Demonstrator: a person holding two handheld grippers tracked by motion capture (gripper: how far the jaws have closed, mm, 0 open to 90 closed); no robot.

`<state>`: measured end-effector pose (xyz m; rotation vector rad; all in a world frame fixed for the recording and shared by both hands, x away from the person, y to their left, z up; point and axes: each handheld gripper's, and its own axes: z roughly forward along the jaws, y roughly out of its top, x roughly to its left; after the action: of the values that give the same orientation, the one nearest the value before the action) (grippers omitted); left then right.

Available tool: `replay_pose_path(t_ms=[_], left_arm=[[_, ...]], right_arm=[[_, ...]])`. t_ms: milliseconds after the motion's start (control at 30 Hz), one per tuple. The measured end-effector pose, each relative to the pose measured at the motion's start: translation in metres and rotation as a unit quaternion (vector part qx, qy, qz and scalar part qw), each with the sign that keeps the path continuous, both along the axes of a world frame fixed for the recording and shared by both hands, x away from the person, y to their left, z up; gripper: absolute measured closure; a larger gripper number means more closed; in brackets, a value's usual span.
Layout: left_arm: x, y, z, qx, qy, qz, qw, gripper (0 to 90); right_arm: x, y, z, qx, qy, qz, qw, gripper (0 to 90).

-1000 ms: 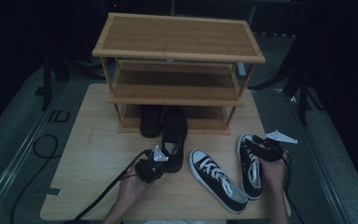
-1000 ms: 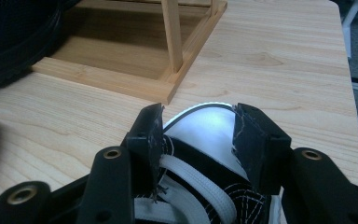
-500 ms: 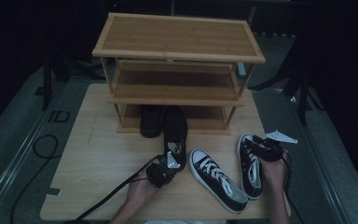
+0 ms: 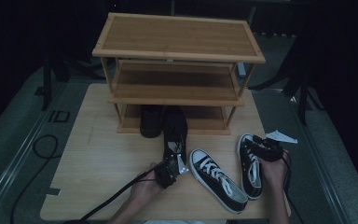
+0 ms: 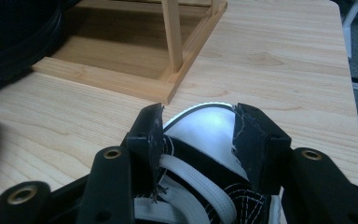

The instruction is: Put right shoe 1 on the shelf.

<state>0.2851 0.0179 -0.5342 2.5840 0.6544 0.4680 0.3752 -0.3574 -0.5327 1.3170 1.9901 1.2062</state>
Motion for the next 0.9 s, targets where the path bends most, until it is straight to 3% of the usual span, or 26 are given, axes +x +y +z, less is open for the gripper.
replay_pose_path(t_ms=[300, 367, 433, 533, 633, 667, 767, 833, 900], left_arm=[[0.024, -0.01, 0.009, 0.017, -0.027, 0.001, 0.9995, 90.0], [0.03, -0.016, 0.013, 0.033, -0.039, -0.003, 0.9987, 90.0], [0.041, -0.024, 0.018, 0.022, -0.036, -0.009, 0.9991, 90.0], [0.048, -0.029, 0.017, 0.031, -0.038, -0.008, 0.9988, 90.0], [0.052, -0.027, 0.017, 0.029, -0.036, -0.002, 0.999, 90.0], [0.056, -0.022, 0.018, 0.013, -0.033, 0.005, 0.9994, 90.0], [0.062, -0.018, 0.023, 0.013, -0.045, 0.023, 0.9986, 90.0], [0.068, -0.015, 0.028, -0.002, -0.032, 0.02, 0.9993, 90.0], [0.07, -0.018, 0.028, 0.008, -0.044, 0.02, 0.9988, 90.0]], right_arm=[[0.0, 0.0, 0.0, 0.002, 0.001, 0.001, 1.0, 52.5], [0.0, 0.0, 0.0, 0.002, 0.001, 0.001, 1.0, 52.5], [0.0, 0.0, 0.0, 0.001, 0.001, 0.001, 1.0, 52.5], [0.0, 0.0, 0.0, 0.0, 0.0, 0.002, 1.0, 52.5], [0.0, -0.001, 0.0, 0.0, 0.0, 0.003, 1.0, 52.5], [0.0, -0.001, 0.0, 0.0, 0.0, 0.003, 1.0, 52.5], [0.0, 0.0, 0.0, 0.0, 0.0, 0.002, 1.0, 52.5], [0.0, 0.0, 0.0, 0.0, 0.0, 0.002, 1.0, 52.5], [0.0, 0.0, 0.0, -0.001, 0.0, 0.002, 1.0, 52.5]])
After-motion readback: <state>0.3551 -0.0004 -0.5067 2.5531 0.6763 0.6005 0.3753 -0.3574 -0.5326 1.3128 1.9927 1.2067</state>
